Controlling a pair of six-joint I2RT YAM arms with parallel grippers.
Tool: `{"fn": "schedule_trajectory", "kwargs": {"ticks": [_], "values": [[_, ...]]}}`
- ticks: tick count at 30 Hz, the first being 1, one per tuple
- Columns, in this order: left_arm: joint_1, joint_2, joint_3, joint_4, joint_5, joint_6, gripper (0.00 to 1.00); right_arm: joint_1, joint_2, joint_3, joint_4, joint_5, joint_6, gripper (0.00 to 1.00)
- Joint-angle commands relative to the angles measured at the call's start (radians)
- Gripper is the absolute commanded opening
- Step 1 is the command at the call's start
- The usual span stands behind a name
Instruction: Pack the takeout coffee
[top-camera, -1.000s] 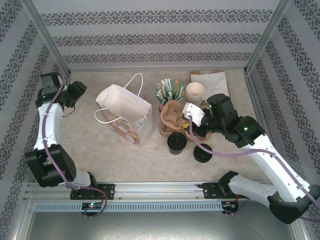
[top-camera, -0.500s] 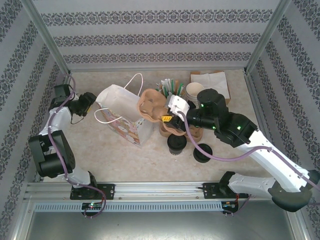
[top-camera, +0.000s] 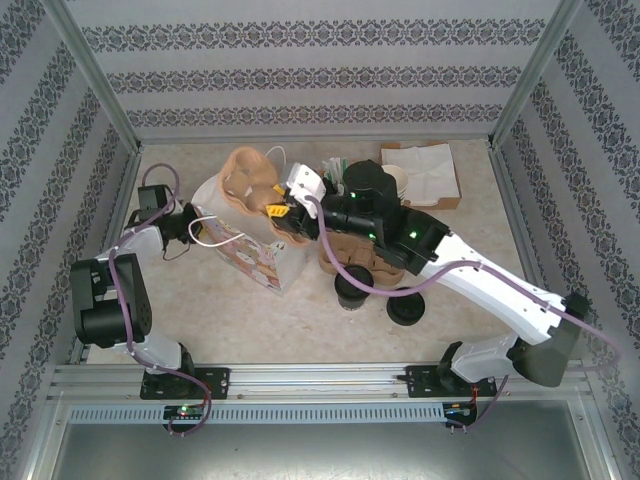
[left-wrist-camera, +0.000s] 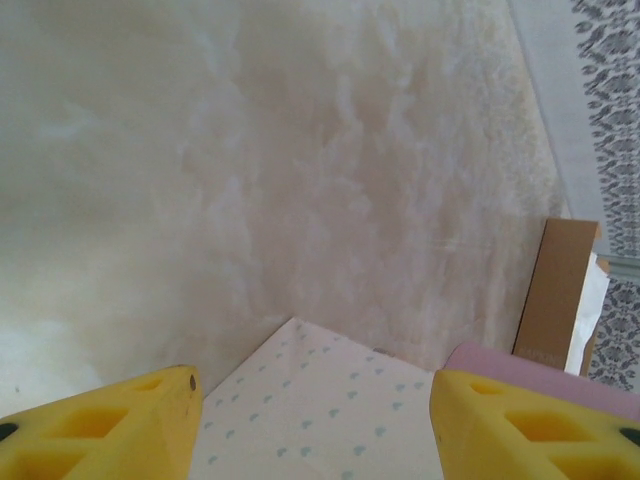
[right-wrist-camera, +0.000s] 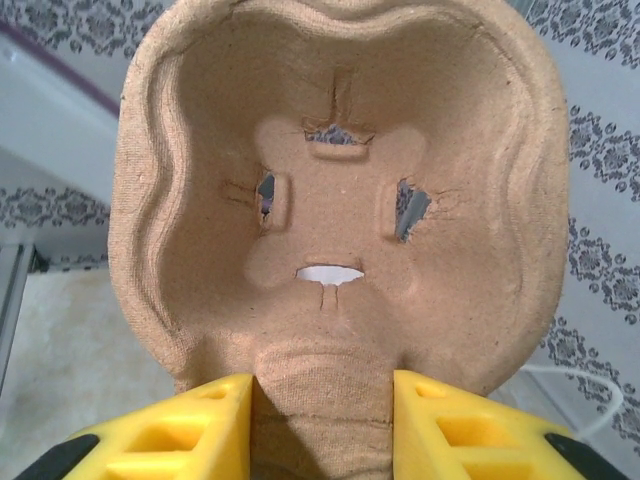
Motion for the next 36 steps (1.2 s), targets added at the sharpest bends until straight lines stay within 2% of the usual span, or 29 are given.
{"fn": "schedule_trajectory", "kwargs": {"ticks": [1, 11, 18, 27, 31, 36], "values": [[-0.029, -0.049, -0.054, 0.060, 0.004, -0.018, 0.62, 0.014, 0.036, 0.065, 0.111, 0.000, 0.042, 0.38], [-0.076, -0.211, -0.192, 0.057, -0.008, -0.048, 0.63, 0.005, 0.123, 0.119, 0.099, -0.012, -0.010, 0.39], [-0.152, -0.329, -0.228, 0.001, 0.006, -0.061, 0.63, -0.064, 0.154, 0.122, 0.041, -0.139, 0.024, 0.37], [-0.152, -0.457, -0.132, -0.261, -0.107, 0.058, 0.65, -0.117, 0.134, 0.052, -0.032, -0.232, 0.020, 0.37], [-0.152, -0.496, -0.108, -0.316, -0.125, 0.055, 0.65, -0.108, 0.126, 0.042, -0.022, -0.270, 0.046, 0.37], [-0.152, -0.556, -0.104, -0.380, -0.130, 0.058, 0.65, -0.081, 0.134, 0.040, -0.057, -0.271, 0.001, 0.37]]}}
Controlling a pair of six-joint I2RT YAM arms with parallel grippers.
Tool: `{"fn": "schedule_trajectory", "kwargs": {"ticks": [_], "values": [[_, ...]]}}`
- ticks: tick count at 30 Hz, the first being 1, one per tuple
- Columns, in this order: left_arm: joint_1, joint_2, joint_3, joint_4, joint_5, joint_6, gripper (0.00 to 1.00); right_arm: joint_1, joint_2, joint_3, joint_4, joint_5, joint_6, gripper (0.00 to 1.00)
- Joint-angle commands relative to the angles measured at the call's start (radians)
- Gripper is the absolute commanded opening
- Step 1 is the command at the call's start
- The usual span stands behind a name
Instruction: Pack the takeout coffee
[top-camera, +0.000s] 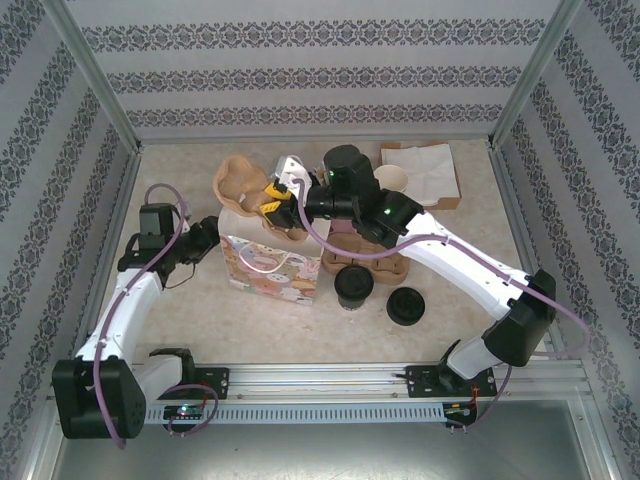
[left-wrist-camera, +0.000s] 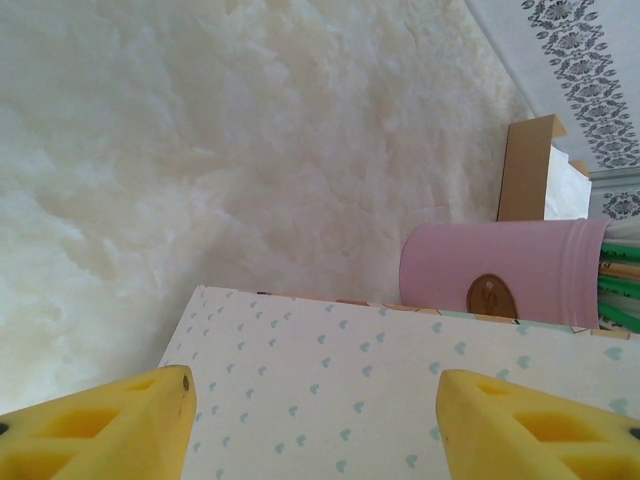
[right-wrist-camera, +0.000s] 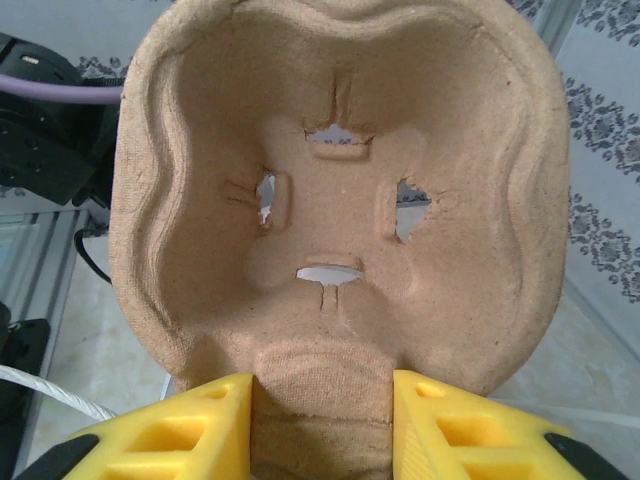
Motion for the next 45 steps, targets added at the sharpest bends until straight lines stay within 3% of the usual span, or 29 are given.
{"fn": "schedule_trajectory", "kwargs": {"ticks": [1, 11, 26, 45], "values": [[-0.007, -0.050, 0.033, -0.108, -0.025, 0.029, 0.65, 0.019, -0.015, -0.004, -0.020, -0.035, -0.020, 0.37], [-0.007, -0.119, 0.225, -0.329, -0.149, 0.159, 0.68, 0.019, 0.006, 0.040, -0.173, -0.016, -0.080, 0.37], [-0.007, -0.113, 0.420, -0.423, -0.113, 0.240, 0.71, 0.034, 0.080, 0.171, -0.422, 0.043, -0.201, 0.38], [-0.007, -0.105, 0.474, -0.460, -0.173, 0.292, 0.72, 0.067, 0.237, 0.370, -0.659, 0.081, -0.307, 0.37]]}}
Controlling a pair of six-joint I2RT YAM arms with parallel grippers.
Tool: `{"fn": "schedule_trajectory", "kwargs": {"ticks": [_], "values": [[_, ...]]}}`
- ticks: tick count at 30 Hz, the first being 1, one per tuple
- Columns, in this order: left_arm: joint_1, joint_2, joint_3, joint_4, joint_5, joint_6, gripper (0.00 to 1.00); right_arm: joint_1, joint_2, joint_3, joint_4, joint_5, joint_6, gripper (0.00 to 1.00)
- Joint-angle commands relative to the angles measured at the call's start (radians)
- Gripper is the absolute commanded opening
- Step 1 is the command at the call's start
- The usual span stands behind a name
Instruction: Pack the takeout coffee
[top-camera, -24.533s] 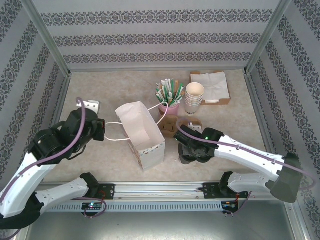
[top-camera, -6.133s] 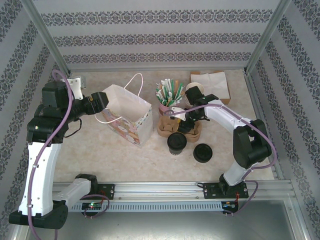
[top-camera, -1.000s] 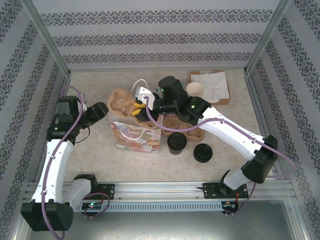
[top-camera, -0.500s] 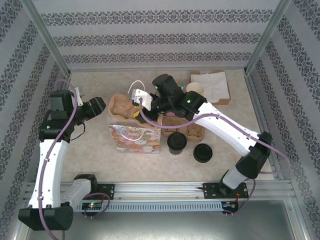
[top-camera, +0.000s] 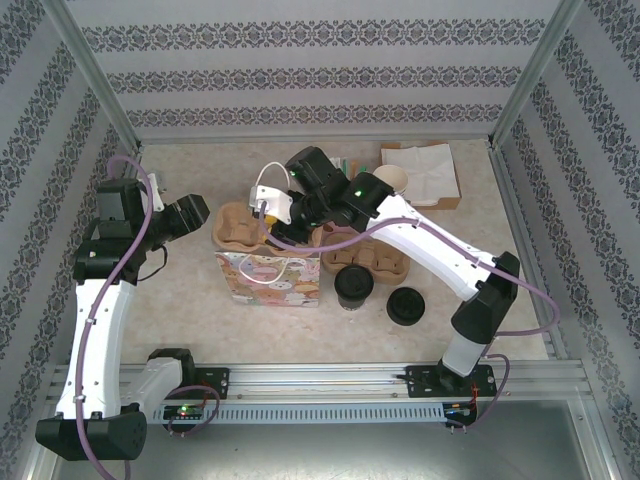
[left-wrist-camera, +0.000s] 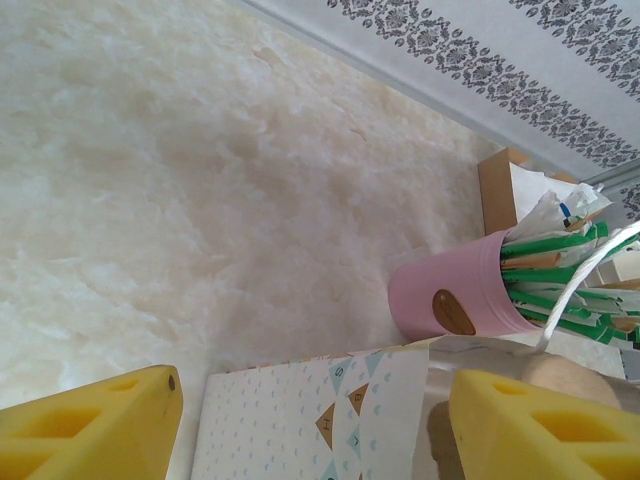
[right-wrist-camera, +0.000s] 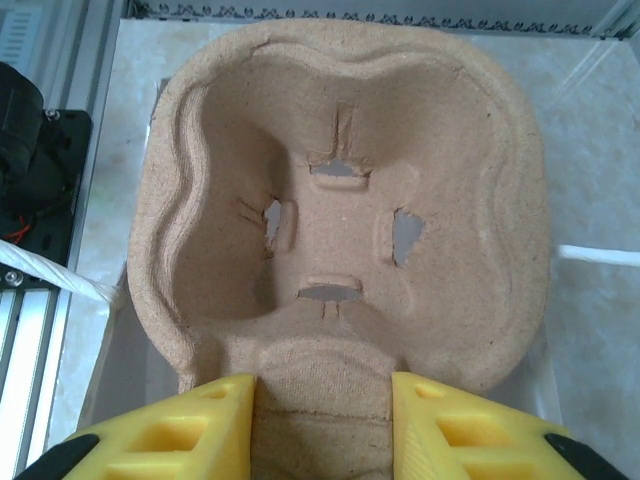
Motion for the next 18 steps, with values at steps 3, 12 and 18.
{"fn": "schedule_trajectory", "kwargs": {"ticks": [3, 12, 18], "values": [[-0.007, -0.001, 0.025, -0.028, -0.008, 0.032, 0.72, 0.016, 0.037, 0.058, -0.093, 0.032, -0.042, 0.37], [-0.008, 0.008, 0.020, -0.019, 0.014, 0.027, 0.72, 0.022, 0.080, 0.093, -0.121, 0.035, -0.037, 0.37], [-0.007, 0.023, 0.021, -0.028, 0.057, 0.029, 0.71, 0.024, 0.106, 0.111, -0.125, 0.042, -0.039, 0.37]]}}
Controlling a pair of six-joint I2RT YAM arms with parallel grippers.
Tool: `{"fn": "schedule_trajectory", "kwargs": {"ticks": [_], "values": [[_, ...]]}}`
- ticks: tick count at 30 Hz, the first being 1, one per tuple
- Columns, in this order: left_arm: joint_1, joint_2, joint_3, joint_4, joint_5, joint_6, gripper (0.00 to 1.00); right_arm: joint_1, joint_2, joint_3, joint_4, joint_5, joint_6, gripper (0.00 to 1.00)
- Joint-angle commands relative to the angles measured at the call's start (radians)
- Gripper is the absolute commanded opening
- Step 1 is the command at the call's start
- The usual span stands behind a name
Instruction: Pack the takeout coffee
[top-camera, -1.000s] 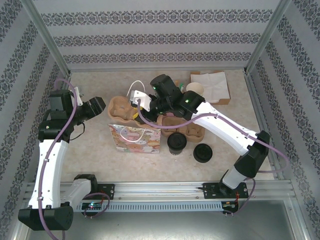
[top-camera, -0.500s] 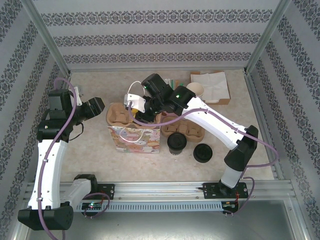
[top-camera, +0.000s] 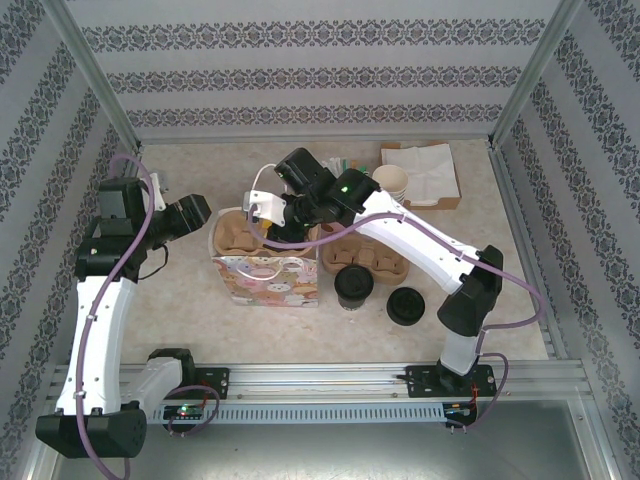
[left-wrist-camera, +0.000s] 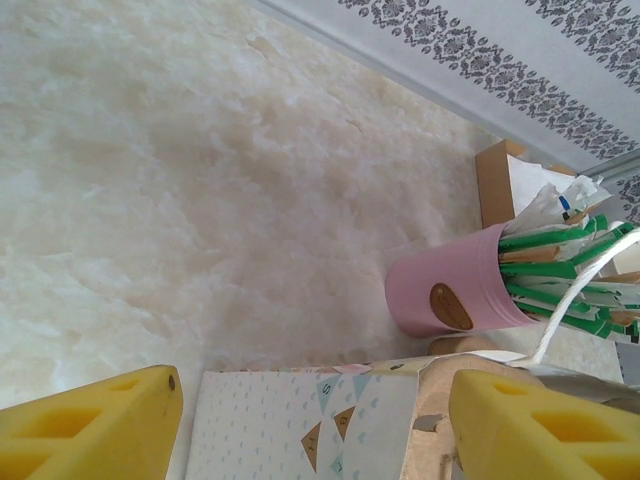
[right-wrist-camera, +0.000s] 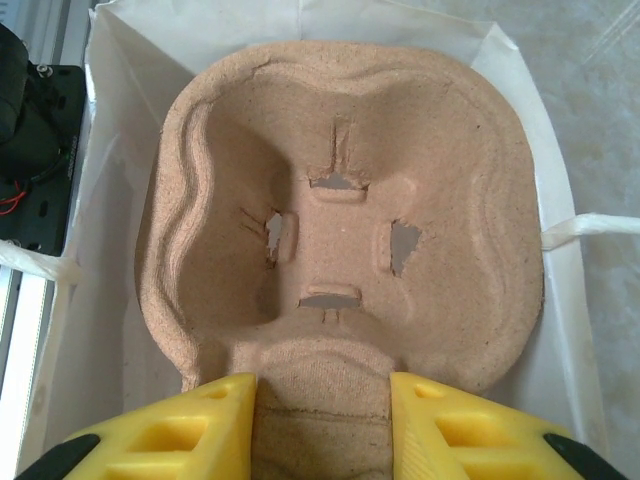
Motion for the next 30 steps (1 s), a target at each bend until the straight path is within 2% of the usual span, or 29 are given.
{"fn": "schedule_trajectory", "kwargs": {"ticks": [1, 15, 30], "values": [[-0.007, 0.005, 0.021, -0.028, 0.036, 0.027, 0.71, 0.016, 0.025, 0.028, -0.033, 0.022, -0.024, 0.37], [-0.007, 0.011, 0.017, -0.032, 0.121, 0.047, 0.72, 0.014, 0.045, 0.062, -0.060, 0.020, -0.078, 0.37], [-0.007, 0.024, -0.003, -0.022, 0.135, 0.046, 0.71, 0.017, 0.048, 0.101, -0.138, -0.013, -0.225, 0.38]]}}
